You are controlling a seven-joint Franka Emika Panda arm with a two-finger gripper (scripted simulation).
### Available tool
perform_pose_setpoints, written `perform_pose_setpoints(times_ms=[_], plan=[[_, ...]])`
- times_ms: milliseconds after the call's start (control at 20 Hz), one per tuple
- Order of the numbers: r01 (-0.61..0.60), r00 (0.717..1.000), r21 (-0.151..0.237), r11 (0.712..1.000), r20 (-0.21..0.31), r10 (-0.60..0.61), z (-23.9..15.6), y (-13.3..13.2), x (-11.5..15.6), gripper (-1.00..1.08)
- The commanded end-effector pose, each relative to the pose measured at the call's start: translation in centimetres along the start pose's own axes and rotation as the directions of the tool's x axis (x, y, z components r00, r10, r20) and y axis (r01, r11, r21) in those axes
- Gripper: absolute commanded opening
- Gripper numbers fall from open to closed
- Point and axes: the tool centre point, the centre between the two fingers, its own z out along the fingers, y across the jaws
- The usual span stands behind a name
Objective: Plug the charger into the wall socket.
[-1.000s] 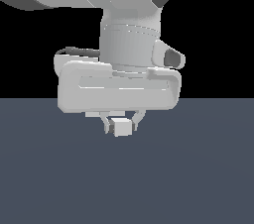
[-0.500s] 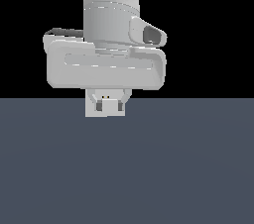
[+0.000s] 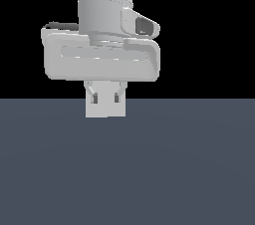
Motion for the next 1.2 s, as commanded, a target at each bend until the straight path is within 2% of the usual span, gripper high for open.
perform_pose_setpoints(times_ms=[0,500,1150], plan=[[-0.005,1.000,-0.002,1.000,0.001,0.005,-0.1,0.0,0.1,-1.00],[-0.004,1.000,-0.002,1.000,0.001,0.004,0.1,0.0,0.6,-1.00],[-0.004,1.000,-0.003,1.000,0.001,0.004,1.3,0.0,4.4,-1.00]])
